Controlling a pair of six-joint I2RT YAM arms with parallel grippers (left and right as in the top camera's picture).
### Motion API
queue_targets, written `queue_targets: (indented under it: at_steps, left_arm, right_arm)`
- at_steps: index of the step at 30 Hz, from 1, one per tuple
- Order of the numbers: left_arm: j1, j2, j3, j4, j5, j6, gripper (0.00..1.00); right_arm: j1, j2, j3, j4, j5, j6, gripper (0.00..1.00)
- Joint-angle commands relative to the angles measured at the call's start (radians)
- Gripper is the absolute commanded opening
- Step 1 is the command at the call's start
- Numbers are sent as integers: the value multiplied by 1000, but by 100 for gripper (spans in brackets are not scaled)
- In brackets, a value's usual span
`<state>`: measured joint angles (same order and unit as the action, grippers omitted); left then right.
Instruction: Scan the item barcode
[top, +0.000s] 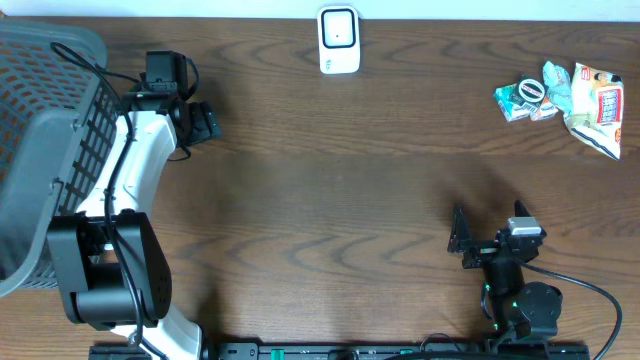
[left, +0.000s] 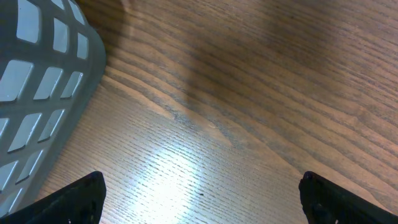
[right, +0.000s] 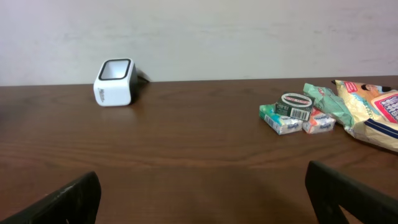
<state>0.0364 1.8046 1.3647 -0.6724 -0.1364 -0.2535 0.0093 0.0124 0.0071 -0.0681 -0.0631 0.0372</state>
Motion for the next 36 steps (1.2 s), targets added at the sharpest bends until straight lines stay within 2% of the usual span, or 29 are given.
queue_targets:
  at_steps: [1, 28, 30, 33, 34, 36]
  left_arm:
    - [0, 0, -5, 0, -5, 13, 97]
    - [0, -10, -6, -1, -22, 14, 98]
    - [0, -24, -5, -40, -23, 13, 98]
    - [-4, -53, -6, -177, -18, 13, 98]
    - [-4, -60, -6, -201, -32, 13, 91]
    - [-3, -69, -6, -219, -55, 13, 71]
  right_arm:
    - [-16, -6, -1, -3, 4, 7, 99]
    - [-16, -6, -1, -3, 4, 7, 99]
    - [-16, -6, -1, -3, 4, 7, 99]
    - [-16, -6, -1, -3, 4, 7, 99]
    - [-16, -6, -1, -3, 4, 7, 99]
    - [-16, -6, -1, -3, 4, 7, 99]
